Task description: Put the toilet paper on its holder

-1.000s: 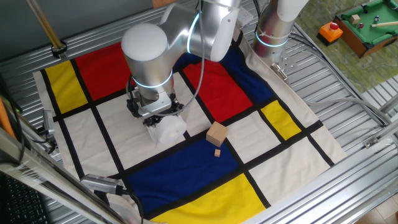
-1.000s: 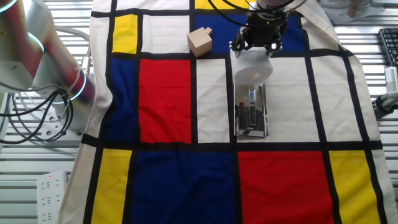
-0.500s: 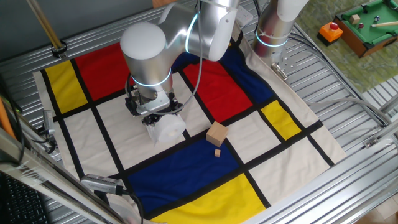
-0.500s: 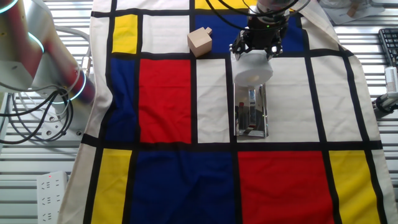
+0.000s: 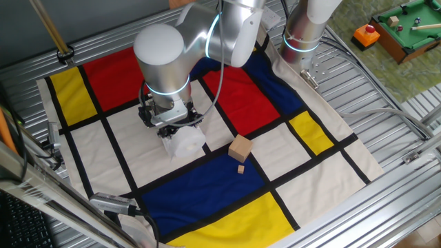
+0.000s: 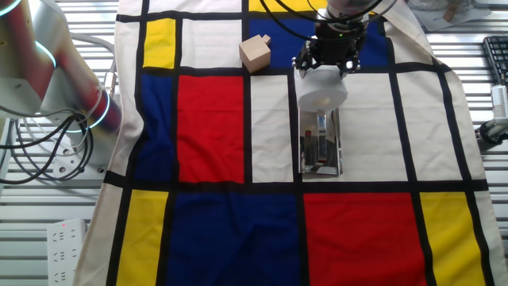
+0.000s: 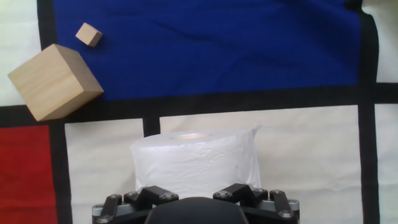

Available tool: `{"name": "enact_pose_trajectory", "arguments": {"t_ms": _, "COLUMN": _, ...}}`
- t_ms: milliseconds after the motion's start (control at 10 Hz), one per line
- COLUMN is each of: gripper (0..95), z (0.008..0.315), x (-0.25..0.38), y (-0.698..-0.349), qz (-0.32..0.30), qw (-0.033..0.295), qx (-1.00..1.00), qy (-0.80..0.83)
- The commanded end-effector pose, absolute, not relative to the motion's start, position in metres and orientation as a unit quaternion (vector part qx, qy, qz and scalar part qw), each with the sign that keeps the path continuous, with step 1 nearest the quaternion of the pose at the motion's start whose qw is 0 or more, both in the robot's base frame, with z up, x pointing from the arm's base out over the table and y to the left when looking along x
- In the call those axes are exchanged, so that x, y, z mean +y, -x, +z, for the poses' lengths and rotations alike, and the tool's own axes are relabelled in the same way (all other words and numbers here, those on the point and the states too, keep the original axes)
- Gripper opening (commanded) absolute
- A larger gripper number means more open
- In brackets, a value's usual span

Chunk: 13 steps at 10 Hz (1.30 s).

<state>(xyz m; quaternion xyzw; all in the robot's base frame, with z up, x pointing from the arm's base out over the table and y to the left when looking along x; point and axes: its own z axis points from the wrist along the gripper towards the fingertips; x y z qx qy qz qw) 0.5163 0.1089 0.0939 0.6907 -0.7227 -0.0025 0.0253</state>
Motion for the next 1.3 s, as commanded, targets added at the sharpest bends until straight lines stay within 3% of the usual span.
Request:
{"name": "enact_pose_trajectory", "arguments": {"t_ms": 100, "gripper": 0.0, "z": 0.0931, "x": 0.108, "y": -0.5164, "qz": -0.003, "qw": 0.024, "qx": -0.723, "qy": -0.69}}
{"name": "enact_pose_trajectory", "arguments": {"t_ms": 1300, "gripper": 0.0, "z": 0.0878, "x": 0.1074, "y": -0.5195, "qz": -0.008, "qw": 0.018, "qx": -0.755, "qy": -0.655}}
